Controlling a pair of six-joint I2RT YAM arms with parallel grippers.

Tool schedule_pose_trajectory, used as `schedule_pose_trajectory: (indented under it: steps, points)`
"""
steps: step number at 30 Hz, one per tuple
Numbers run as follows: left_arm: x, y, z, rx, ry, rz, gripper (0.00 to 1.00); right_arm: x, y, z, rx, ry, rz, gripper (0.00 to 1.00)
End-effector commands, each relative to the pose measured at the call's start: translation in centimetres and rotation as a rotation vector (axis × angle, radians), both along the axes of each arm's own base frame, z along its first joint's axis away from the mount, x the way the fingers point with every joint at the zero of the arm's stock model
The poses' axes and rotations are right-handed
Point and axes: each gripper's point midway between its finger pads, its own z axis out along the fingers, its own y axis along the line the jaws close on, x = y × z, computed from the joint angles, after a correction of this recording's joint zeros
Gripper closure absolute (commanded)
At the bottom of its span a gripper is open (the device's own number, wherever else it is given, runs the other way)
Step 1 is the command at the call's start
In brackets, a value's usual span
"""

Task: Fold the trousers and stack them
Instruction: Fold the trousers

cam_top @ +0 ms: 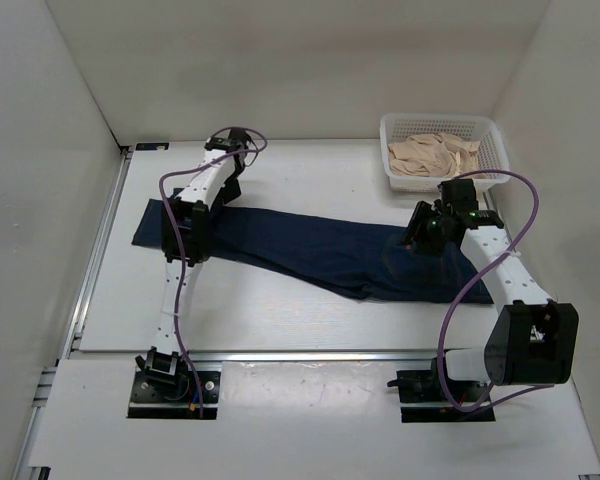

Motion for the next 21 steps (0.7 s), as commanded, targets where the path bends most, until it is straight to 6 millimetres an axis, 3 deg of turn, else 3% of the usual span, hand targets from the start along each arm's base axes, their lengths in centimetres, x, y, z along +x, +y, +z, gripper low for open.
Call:
schedule_pose_trajectory:
  steps: [1,2,3,4,5,6,9,10,14,16,19,20,21]
  points:
    - [0.9,0.2,0.6,-0.045,-0.015,-0.024,0.4,0.5,0.4,0.2,0.005,-0.028,0.028,0.44]
    - [1.4,0.2,0.7,-0.077,-0.021,-0.041,0.52,0.5,0.4,0.2,0.005,-0.028,0.028,0.44]
    - [1.9,-0.4,1.4,-0.108,-0.044,-0.059,0.73,0.5,0.4,0.2,0.005,-0.028,0.028,0.46]
    - [2.2,-0.2,1.8,-0.148,-0.054,-0.062,0.85,0.5,0.4,0.2,0.005,-0.028,0.028,0.46]
    - [2.5,0.5,1.7,-0.189,-0.058,-0.05,0.9,0.5,0.4,0.2,0.005,-0.028,0.028,0.47]
    - [3.2,-0.2,3.4,-0.263,-0.102,-0.074,0.9,0.5,0.4,0.2,0.005,-0.028,0.028,0.47]
    - [4.0,0.6,5.9,-0.32,-0.161,-0.088,0.9,0.5,0.4,0.2,0.005,-0.028,0.028,0.47]
    - [4.5,0.6,8.2,-0.324,-0.216,-0.096,0.9,0.5,0.4,0.2,0.01,-0.025,0.02,0.47]
    - [4.9,0.2,13.7,-0.339,-0.329,-0.147,0.9,0.2,0.4,0.4,0.01,-0.027,0.02,0.48]
    - [4.8,0.6,14.9,-0.324,-0.351,-0.141,0.9,0.2,0.4,0.4,0.01,-0.027,0.02,0.48]
    - [4.6,1.3,14.2,-0.286,-0.332,-0.119,0.9,0.0,0.4,0.1,0.01,-0.018,0.02,0.48]
    - [4.7,1.5,13.6,-0.277,-0.323,-0.113,0.87,0.0,0.4,0.1,0.01,-0.018,0.02,0.48]
    - [4.4,1.1,12.9,-0.263,-0.295,-0.123,0.77,0.0,0.4,0.1,0.01,-0.018,0.02,0.48]
